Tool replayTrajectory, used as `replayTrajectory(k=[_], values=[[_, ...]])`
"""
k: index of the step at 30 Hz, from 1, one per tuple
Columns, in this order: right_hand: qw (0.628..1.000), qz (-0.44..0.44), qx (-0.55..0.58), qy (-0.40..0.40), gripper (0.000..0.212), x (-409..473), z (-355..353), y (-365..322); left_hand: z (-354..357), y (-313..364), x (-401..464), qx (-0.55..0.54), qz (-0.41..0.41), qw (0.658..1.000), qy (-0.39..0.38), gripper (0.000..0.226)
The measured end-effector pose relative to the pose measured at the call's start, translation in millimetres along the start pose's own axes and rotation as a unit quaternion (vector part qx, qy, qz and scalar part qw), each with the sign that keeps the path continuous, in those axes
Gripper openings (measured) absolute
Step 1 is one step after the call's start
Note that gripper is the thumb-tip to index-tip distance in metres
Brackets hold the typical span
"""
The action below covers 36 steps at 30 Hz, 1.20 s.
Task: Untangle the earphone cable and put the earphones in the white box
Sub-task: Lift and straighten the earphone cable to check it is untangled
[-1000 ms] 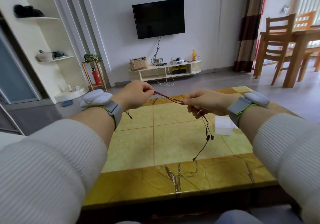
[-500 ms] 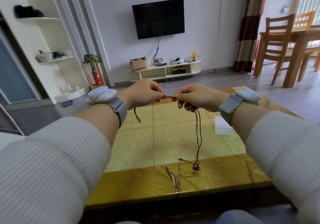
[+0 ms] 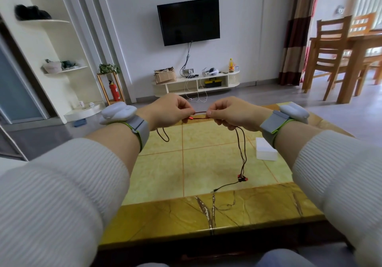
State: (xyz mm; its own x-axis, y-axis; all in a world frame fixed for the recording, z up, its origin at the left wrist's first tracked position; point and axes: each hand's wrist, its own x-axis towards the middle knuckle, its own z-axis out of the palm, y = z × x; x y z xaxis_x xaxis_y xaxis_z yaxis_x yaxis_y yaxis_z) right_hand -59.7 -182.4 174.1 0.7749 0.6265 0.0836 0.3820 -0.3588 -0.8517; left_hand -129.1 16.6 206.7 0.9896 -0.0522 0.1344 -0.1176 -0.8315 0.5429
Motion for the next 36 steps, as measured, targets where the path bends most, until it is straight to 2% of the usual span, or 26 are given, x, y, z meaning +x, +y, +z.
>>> replayTrajectory(k=[9, 13, 19, 26, 36], values=[[1.0, 0.008, -0.026, 0.002, 0.022, 0, -2, 0, 4, 3, -5, 0.002, -0.024, 1.0, -0.014, 0.024], [0.999, 0.017, -0.026, 0.011, 0.02, -2, -8, 4, 5, 1, -9, -0.045, -0.08, 0.995, -0.034, 0.024], [0.999, 0.012, -0.043, 0.022, 0.025, 1, -8, 5, 9, 3, -10, -0.137, -0.116, 0.981, -0.071, 0.016], [0.994, 0.039, -0.104, 0.02, 0.035, -2, -11, 8, 9, 1, -12, -0.215, -0.151, 0.964, -0.044, 0.015], [0.993, 0.078, -0.063, 0.06, 0.036, -4, -23, 13, 14, -16, -13, -0.211, -0.167, 0.962, -0.045, 0.016]])
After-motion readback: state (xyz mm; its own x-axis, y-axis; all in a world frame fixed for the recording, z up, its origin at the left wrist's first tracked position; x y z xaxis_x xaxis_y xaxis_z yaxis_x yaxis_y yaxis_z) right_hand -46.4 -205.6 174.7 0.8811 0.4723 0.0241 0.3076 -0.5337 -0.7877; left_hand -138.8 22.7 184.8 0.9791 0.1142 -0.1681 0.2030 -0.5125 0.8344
